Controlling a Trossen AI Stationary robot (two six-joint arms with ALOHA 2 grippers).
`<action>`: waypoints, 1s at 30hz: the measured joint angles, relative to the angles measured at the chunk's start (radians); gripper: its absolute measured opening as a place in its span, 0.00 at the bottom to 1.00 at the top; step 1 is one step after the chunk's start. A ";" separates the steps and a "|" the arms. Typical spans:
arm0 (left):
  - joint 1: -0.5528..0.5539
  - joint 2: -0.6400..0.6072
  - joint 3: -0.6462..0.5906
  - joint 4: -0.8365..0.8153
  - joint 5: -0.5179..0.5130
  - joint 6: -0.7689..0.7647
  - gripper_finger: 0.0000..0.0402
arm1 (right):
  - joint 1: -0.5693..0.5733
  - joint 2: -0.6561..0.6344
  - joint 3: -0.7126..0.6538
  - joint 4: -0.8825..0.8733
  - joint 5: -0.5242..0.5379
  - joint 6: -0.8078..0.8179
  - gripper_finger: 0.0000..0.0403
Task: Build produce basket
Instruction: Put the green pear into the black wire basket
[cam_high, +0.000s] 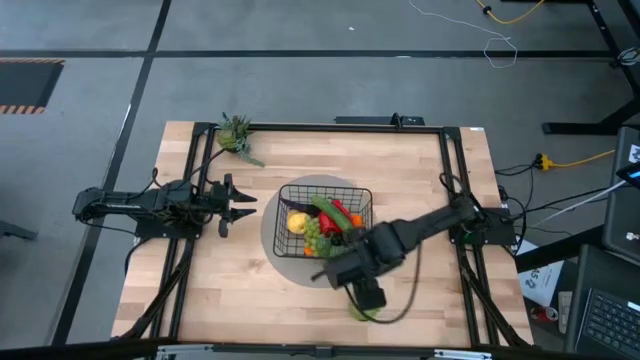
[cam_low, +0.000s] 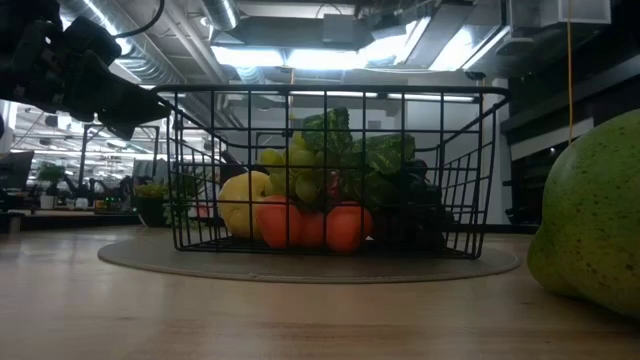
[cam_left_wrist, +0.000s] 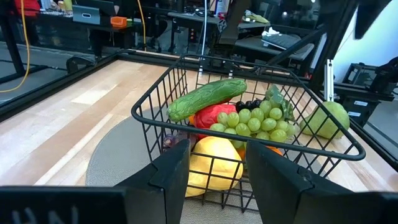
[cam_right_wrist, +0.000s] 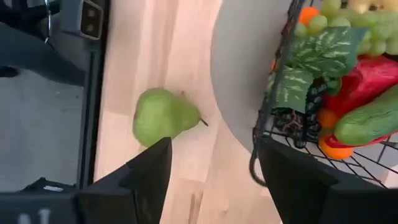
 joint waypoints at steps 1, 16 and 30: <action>0.000 0.000 0.000 0.000 0.000 0.000 0.38 | 0.015 -0.007 0.000 -0.001 -0.001 0.001 0.59; 0.000 0.000 0.000 0.002 0.000 0.000 0.38 | 0.301 -0.030 -0.058 0.065 0.235 0.285 0.57; 0.000 0.000 0.000 0.004 0.000 0.000 0.38 | 0.445 -0.029 -0.552 0.451 0.328 0.754 0.57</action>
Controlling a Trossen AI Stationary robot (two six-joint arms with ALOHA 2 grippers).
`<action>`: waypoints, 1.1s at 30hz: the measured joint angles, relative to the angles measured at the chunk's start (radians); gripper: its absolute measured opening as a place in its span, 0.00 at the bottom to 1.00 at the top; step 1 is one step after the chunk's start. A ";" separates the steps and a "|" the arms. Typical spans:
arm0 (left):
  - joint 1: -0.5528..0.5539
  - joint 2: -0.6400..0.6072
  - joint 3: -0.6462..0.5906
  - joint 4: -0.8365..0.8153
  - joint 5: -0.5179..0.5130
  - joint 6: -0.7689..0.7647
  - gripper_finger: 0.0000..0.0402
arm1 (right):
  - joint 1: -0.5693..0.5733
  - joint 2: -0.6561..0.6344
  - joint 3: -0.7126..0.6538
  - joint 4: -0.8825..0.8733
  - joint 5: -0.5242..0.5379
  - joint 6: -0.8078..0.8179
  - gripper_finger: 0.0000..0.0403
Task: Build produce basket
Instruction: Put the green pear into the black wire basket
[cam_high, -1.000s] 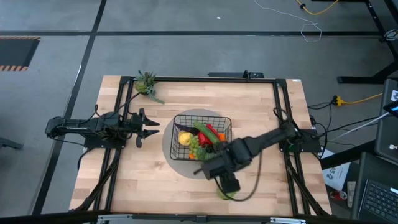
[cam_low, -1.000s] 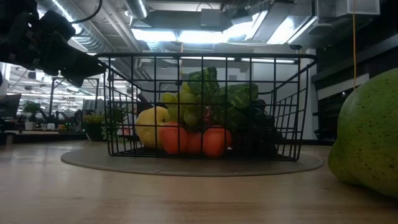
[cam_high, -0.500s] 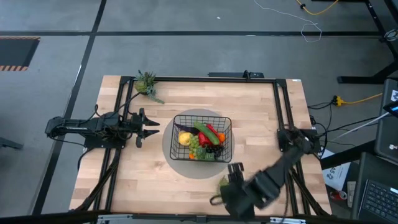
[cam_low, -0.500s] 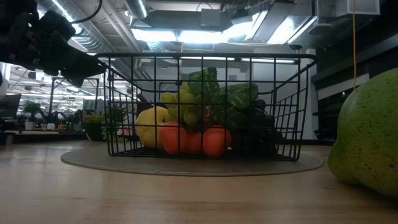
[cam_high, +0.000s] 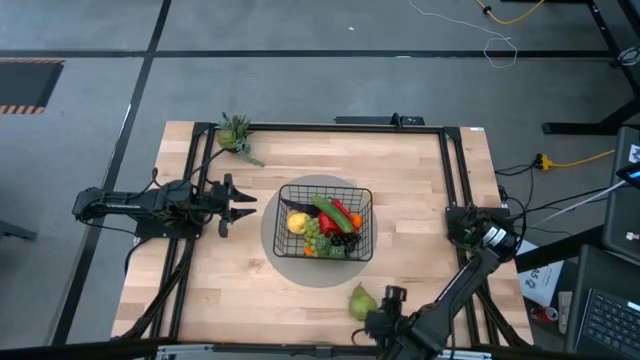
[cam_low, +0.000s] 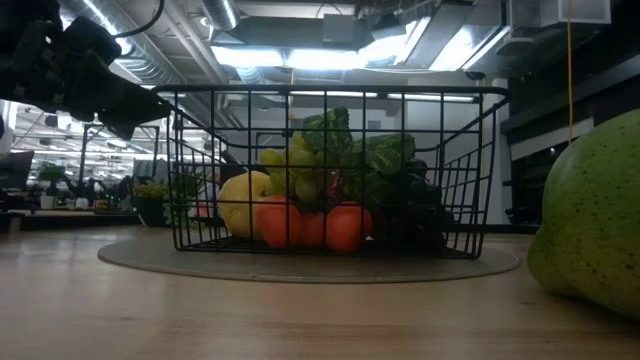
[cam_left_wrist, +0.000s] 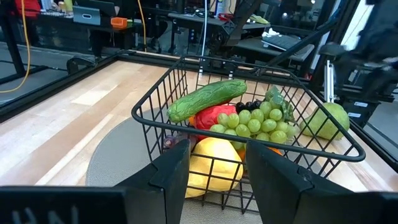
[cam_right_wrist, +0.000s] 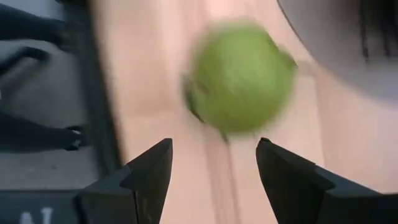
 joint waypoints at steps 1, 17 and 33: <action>0.000 0.000 0.000 0.000 0.000 0.000 0.38 | 0.003 0.000 -0.020 -0.024 -0.008 0.049 0.57; 0.000 0.000 0.000 0.001 0.000 0.000 0.38 | 0.007 0.000 -0.259 0.207 0.047 0.239 0.58; 0.000 0.000 0.000 0.001 0.000 0.000 0.38 | -0.028 0.000 -0.249 0.583 0.218 -0.257 0.58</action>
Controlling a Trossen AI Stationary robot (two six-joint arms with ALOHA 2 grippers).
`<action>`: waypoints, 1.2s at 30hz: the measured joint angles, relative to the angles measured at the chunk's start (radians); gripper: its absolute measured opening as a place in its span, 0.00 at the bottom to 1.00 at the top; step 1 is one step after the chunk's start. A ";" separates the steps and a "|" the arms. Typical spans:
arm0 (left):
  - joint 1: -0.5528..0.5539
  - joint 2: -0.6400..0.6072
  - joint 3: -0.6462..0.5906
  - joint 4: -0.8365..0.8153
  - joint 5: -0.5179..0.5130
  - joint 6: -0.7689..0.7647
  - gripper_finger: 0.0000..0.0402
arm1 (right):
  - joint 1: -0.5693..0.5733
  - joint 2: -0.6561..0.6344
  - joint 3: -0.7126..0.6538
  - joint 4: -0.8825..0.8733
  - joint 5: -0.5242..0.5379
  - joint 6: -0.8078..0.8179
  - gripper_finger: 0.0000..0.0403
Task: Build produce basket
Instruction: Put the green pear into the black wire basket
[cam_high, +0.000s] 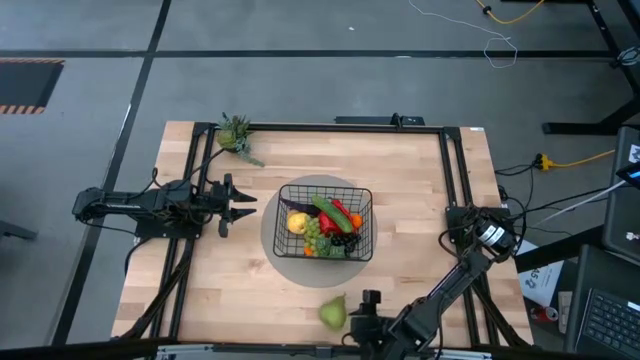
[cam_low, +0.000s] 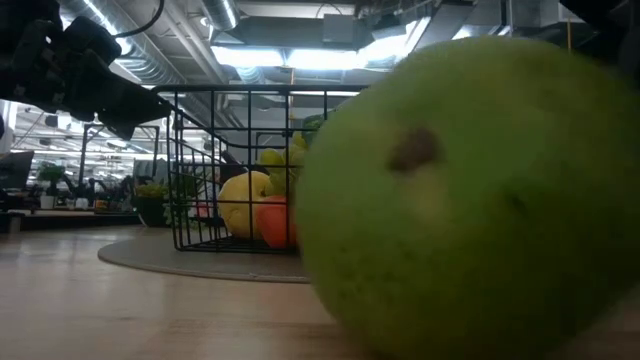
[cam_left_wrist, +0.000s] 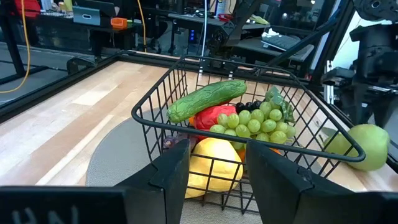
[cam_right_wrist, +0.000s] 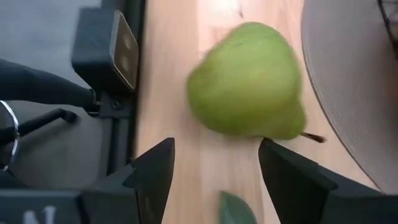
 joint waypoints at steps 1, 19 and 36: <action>0.000 0.000 0.000 0.000 0.000 0.000 0.38 | -0.002 0.000 0.000 -0.016 -0.001 0.010 0.58; 0.000 0.000 0.000 0.000 0.000 0.000 0.38 | -0.081 0.000 0.001 0.248 -0.185 -0.309 0.58; 0.000 0.000 0.000 0.000 0.000 0.000 0.38 | -0.098 -0.002 0.000 0.047 -0.151 -0.169 0.58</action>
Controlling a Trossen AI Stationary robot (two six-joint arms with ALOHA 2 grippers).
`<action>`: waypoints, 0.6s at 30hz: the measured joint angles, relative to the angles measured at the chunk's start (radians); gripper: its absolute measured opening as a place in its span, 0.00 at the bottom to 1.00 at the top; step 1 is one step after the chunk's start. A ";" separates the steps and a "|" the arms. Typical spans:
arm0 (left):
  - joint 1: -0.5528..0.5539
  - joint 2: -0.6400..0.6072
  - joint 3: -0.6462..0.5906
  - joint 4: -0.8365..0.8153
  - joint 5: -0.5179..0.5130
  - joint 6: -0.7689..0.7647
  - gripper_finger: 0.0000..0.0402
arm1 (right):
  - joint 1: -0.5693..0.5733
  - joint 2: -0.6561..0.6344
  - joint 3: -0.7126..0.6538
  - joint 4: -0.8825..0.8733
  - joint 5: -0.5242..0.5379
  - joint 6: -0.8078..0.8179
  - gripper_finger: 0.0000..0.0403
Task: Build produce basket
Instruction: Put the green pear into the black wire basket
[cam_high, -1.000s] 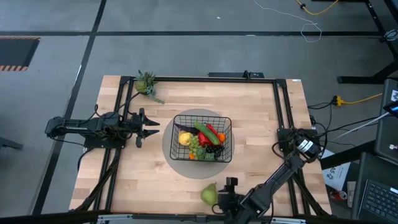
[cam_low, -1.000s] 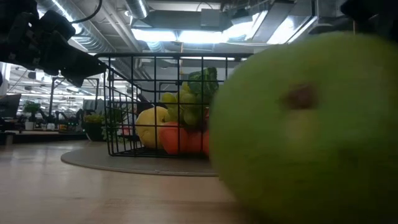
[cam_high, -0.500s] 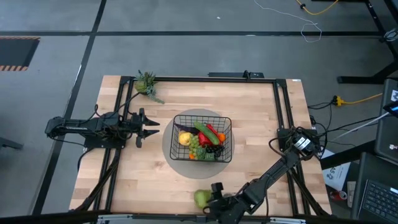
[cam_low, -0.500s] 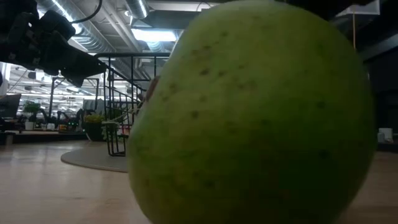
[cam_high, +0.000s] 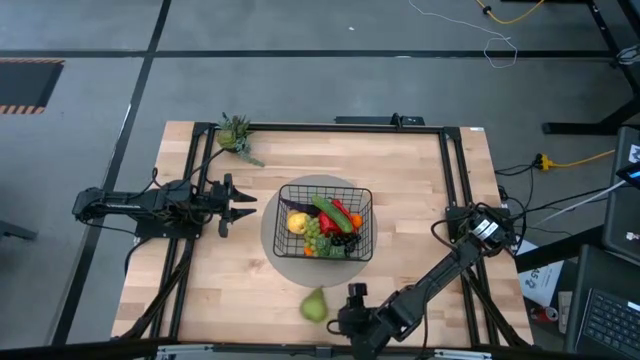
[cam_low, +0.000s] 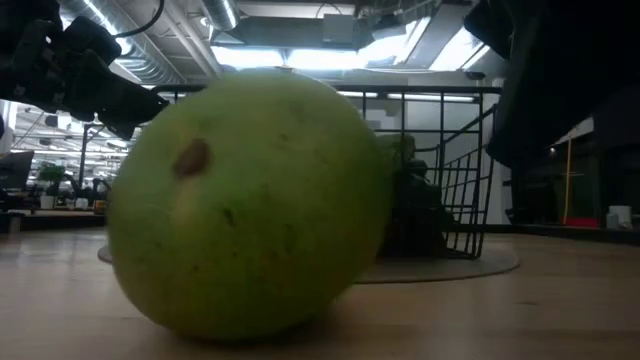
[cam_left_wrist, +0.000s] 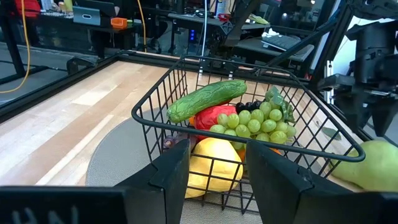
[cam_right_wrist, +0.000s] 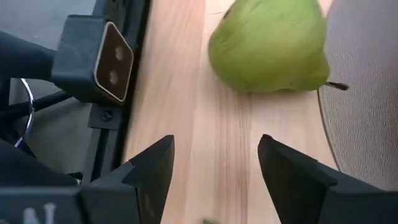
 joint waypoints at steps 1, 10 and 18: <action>0.000 0.000 0.000 0.000 0.000 0.000 0.38 | -0.001 0.000 0.000 0.006 0.000 -0.014 0.58; 0.000 0.000 0.000 0.000 0.000 0.000 0.38 | -0.052 0.000 0.000 0.049 0.152 -0.032 0.58; 0.000 0.000 0.000 0.000 0.000 0.000 0.38 | -0.100 0.000 0.000 0.270 -0.150 -0.157 0.58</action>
